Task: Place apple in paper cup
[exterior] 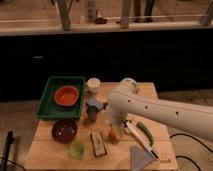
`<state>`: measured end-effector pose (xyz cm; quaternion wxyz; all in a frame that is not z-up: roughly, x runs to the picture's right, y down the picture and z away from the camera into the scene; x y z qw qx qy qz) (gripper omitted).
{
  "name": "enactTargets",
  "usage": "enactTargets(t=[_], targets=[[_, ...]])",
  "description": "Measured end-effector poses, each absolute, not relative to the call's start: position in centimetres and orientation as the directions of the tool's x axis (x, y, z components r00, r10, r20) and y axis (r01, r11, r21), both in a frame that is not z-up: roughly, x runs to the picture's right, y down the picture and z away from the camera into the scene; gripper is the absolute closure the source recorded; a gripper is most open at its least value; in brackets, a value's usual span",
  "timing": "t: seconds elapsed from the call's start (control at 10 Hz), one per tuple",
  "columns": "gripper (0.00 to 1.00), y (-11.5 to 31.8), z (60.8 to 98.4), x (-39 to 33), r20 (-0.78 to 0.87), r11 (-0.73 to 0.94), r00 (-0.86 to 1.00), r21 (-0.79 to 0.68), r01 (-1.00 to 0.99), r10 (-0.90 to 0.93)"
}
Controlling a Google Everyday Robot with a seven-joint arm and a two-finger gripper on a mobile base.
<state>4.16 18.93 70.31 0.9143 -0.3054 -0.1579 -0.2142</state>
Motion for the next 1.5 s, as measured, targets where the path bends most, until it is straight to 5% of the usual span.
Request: enactTargets(t=[1.2, 1.3, 1.5], targets=[[0.20, 25.0, 77.3, 6.6, 0.498, 0.752, 0.844, -0.474, 0.458, -0.200], [0.22, 25.1, 77.8, 6.5, 0.508, 0.750, 0.838, -0.472, 0.463, -0.198], [0.42, 25.5, 79.0, 6.7, 0.530, 0.748, 0.827, -0.467, 0.471, -0.189]])
